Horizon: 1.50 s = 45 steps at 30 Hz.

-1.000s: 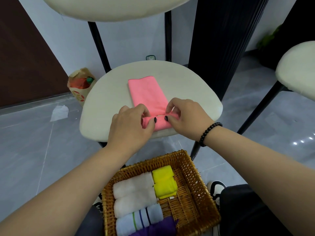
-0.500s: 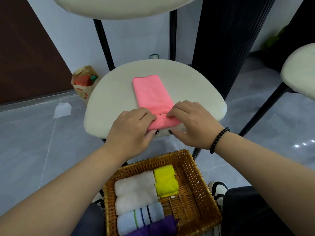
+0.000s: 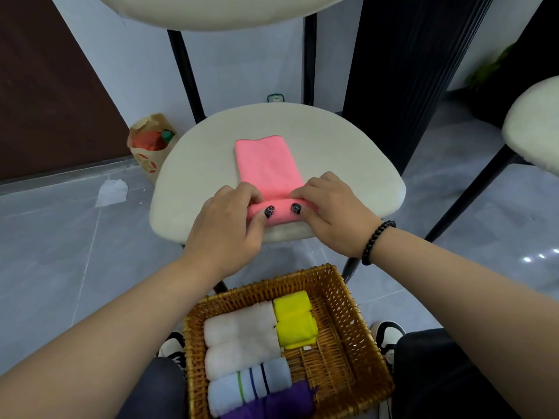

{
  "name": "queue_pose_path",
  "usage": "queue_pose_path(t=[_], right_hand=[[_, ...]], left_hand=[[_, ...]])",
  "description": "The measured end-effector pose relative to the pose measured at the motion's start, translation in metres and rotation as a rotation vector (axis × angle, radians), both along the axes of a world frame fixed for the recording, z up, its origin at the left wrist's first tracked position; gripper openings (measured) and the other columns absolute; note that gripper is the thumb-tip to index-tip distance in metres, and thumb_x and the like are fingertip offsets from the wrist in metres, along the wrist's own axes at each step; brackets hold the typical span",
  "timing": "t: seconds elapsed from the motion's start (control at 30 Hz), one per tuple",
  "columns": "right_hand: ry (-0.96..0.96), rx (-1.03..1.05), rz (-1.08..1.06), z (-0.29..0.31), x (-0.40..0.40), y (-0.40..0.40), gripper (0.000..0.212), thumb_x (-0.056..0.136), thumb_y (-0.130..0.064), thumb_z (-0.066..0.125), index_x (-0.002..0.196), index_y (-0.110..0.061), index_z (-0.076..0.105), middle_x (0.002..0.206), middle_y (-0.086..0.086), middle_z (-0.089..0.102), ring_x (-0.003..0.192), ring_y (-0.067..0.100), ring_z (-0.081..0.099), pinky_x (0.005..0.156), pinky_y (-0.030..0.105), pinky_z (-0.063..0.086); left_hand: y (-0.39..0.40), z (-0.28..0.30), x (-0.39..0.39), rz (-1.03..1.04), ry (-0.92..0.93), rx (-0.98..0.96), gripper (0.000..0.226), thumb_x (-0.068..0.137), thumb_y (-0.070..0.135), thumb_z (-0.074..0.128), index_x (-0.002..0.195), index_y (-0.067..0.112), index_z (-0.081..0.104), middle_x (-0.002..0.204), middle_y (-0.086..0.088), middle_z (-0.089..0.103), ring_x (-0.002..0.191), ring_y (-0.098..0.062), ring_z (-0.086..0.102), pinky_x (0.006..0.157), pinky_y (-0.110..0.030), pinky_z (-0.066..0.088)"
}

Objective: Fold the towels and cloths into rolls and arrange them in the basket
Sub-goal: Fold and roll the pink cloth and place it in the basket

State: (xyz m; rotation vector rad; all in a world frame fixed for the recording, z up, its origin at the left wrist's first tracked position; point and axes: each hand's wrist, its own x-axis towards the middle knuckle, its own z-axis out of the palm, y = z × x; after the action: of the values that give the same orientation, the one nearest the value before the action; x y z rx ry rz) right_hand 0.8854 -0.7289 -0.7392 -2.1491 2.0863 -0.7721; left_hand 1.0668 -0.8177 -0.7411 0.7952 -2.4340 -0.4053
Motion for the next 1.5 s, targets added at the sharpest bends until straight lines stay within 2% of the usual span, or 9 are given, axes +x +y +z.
queue_pose_path(t=[0.27,0.43,0.57,0.63,0.77,0.9,1.07,1.2,1.5], right_hand=[[-0.113,-0.063,-0.089,0.001,0.005,-0.007,0.02,0.088,-0.027,0.058,0.1,-0.014,0.067,0.089,0.003,0.061,0.088,0.02,0.049,0.081,0.039,0.044],[0.123,-0.309,-0.024,0.001,0.014,-0.006,0.009,0.081,-0.007,0.062,0.084,-0.008,0.07,0.089,0.01,0.06,0.078,0.029,0.055,0.066,0.04,0.047],[0.229,-0.267,-0.007,0.002,0.018,-0.007,0.014,0.082,-0.005,0.055,0.083,-0.007,0.069,0.079,0.009,0.06,0.067,0.03,0.054,0.057,0.042,0.047],[0.214,-0.225,-0.009,0.004,0.019,-0.005,0.022,0.082,-0.01,0.047,0.084,-0.007,0.069,0.078,0.008,0.06,0.067,0.029,0.054,0.058,0.041,0.047],[0.181,-0.111,0.014,0.004,0.019,0.003,0.033,0.076,-0.018,0.046,0.097,-0.008,0.069,0.086,0.007,0.06,0.076,0.027,0.055,0.064,0.041,0.047],[0.115,-0.076,0.046,-0.001,0.007,0.003,0.037,0.077,-0.016,0.064,0.113,-0.008,0.066,0.102,0.008,0.061,0.091,0.029,0.057,0.072,0.047,0.051],[-0.015,-0.036,0.037,0.009,0.001,-0.001,0.031,0.081,-0.011,0.069,0.112,-0.01,0.067,0.105,0.008,0.062,0.098,0.026,0.056,0.086,0.035,0.046],[-0.073,0.046,0.027,0.016,-0.002,-0.005,0.03,0.086,-0.015,0.065,0.116,-0.013,0.066,0.108,0.005,0.061,0.101,0.019,0.052,0.087,0.02,0.034],[-0.187,0.238,0.012,0.023,0.001,-0.009,0.025,0.098,-0.025,0.049,0.116,-0.016,0.063,0.109,0.0,0.06,0.099,0.015,0.053,0.086,0.024,0.04]], left_hand=[[-0.001,0.002,-0.005,0.058,0.008,0.079,0.011,0.093,0.03,0.058,0.096,0.02,0.055,0.086,0.005,0.055,0.072,-0.012,0.051,0.064,-0.029,0.039],[-0.004,0.003,-0.004,0.09,0.01,0.102,0.018,0.091,0.033,0.061,0.102,0.019,0.057,0.102,0.002,0.044,0.081,-0.017,0.054,0.074,-0.039,0.051],[-0.002,0.005,-0.004,-0.043,-0.073,-0.228,0.016,0.091,0.021,0.051,0.095,0.011,0.063,0.094,-0.006,0.056,0.08,-0.027,0.054,0.062,-0.047,0.049],[-0.002,0.007,-0.002,-0.063,-0.118,-0.261,0.024,0.088,0.023,0.043,0.093,0.01,0.062,0.09,-0.006,0.058,0.077,-0.028,0.054,0.059,-0.047,0.048],[-0.001,0.01,0.005,-0.077,-0.148,-0.23,0.024,0.082,0.028,0.052,0.095,0.012,0.062,0.091,-0.003,0.059,0.081,-0.024,0.054,0.063,-0.041,0.047],[-0.003,0.006,0.008,-0.096,-0.237,-0.225,0.035,0.074,0.028,0.069,0.105,0.012,0.061,0.1,-0.004,0.061,0.088,-0.027,0.057,0.067,-0.04,0.048],[-0.005,0.013,0.005,-0.066,-0.206,-0.081,0.036,0.078,0.029,0.054,0.112,0.015,0.06,0.107,-0.001,0.063,0.098,-0.025,0.056,0.08,-0.044,0.047],[-0.006,0.015,0.003,-0.049,-0.169,0.024,0.037,0.08,0.034,0.051,0.112,0.018,0.059,0.105,0.006,0.059,0.1,-0.018,0.052,0.087,-0.039,0.042],[-0.008,0.008,0.002,-0.048,-0.08,0.168,0.018,0.093,0.029,0.057,0.103,0.015,0.063,0.098,0.003,0.048,0.095,-0.012,0.043,0.084,-0.028,0.035]])
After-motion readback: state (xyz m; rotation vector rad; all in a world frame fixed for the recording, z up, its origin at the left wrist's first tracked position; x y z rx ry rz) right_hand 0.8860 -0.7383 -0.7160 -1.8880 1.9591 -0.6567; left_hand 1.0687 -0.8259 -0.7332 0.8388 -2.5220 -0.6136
